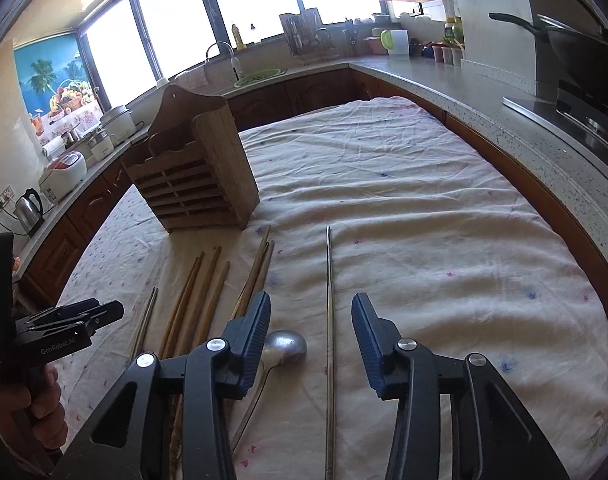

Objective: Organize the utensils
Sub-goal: 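Close the left tool on a metal chopstick while the right tool grasps another metal chopstick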

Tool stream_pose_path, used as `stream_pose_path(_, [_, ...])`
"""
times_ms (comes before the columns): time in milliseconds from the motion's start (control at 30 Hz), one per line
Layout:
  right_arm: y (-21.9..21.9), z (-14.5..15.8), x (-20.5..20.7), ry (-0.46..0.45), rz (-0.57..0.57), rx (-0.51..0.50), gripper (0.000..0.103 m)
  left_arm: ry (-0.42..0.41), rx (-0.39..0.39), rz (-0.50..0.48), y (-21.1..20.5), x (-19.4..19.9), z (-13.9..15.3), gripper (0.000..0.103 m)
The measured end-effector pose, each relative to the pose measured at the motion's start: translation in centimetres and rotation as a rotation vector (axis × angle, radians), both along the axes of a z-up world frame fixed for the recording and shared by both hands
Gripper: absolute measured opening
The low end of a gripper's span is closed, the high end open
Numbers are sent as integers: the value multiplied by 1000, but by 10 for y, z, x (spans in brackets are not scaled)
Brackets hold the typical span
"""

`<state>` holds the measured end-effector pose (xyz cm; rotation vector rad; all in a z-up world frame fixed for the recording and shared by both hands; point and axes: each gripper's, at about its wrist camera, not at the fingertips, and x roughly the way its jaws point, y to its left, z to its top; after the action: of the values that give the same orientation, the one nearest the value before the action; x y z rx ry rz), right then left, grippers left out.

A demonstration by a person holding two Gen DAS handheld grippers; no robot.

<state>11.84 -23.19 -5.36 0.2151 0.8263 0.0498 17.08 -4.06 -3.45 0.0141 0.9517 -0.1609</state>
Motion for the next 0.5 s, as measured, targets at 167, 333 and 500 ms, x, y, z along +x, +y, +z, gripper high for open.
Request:
stream_pose_path(167, [-1,-15,28,74,12,-7,39,50,13,-23,-5,15,-15,44])
stream_pose_path(333, [-1,-28,48,125,18,-26,32,53,-1,-35,-4,22,-16,40])
stream_pose_path(500, [-5,-41,64,163,16,-45,26,79,-2,-51,-7,29,-16,39])
